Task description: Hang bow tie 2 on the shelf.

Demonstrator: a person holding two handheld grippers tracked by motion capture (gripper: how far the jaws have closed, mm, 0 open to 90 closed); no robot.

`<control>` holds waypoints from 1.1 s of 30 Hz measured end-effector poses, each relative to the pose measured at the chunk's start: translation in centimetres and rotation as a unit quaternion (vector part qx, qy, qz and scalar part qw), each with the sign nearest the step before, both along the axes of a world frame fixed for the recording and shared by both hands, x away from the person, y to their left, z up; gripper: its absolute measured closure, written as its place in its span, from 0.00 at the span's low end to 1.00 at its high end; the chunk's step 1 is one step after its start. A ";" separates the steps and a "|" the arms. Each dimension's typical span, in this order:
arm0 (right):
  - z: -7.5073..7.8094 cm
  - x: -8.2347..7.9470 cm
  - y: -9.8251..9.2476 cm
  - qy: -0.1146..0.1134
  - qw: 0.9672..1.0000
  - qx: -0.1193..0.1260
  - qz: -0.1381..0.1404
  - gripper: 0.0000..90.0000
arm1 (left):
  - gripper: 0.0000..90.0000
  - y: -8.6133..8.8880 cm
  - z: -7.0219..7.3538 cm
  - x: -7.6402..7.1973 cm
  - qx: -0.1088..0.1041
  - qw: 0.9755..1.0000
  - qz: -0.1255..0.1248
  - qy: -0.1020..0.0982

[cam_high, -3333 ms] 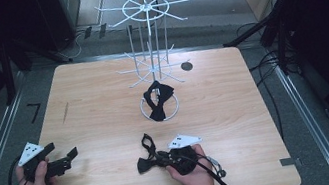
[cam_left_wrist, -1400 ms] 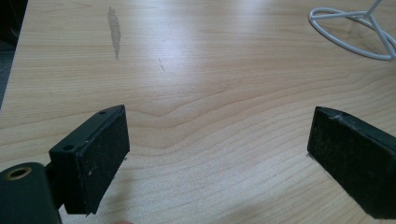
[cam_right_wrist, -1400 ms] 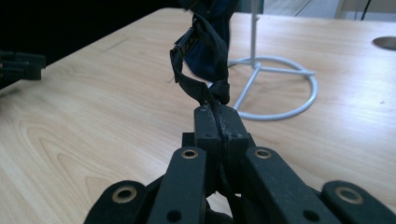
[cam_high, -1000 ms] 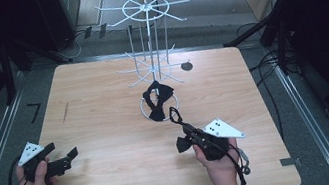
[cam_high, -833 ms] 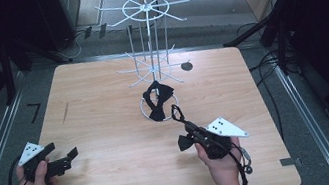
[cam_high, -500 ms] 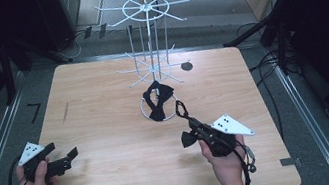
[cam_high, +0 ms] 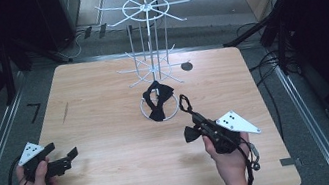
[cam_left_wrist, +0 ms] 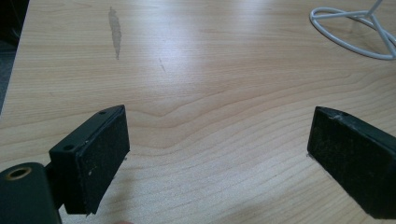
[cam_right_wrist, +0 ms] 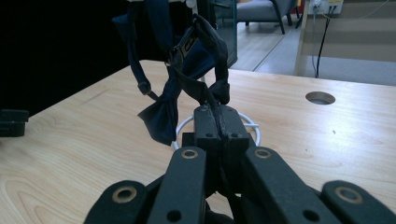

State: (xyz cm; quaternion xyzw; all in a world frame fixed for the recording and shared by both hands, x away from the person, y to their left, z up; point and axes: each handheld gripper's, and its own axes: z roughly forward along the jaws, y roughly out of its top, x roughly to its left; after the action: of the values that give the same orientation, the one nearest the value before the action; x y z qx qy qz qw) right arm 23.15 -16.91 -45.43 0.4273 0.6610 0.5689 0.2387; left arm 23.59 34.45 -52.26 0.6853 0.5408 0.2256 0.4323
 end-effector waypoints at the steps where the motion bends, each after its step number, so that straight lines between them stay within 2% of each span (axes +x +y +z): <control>1: 0.1 0.0 0.0 -0.001 1.000 0.000 0.000 1.00 | 0.07 0.0 0.0 0.0 0.000 1.000 0.000 -0.001; 23: 1.8 0.8 -0.3 -0.023 1.000 0.006 -0.006 1.00 | 0.07 0.0 0.0 -0.1 -0.003 1.000 0.001 0.002; 33: 2.7 1.5 -0.3 -0.028 0.999 0.021 -0.012 1.00 | 0.07 0.0 0.0 -0.1 -0.004 1.000 -0.001 0.004</control>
State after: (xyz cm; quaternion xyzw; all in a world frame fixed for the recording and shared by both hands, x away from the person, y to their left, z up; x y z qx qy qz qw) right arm 24.68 -17.24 -42.75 0.4240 0.6370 0.5914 0.2544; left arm 23.48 34.49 -52.27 0.6849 0.5430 0.2206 0.4329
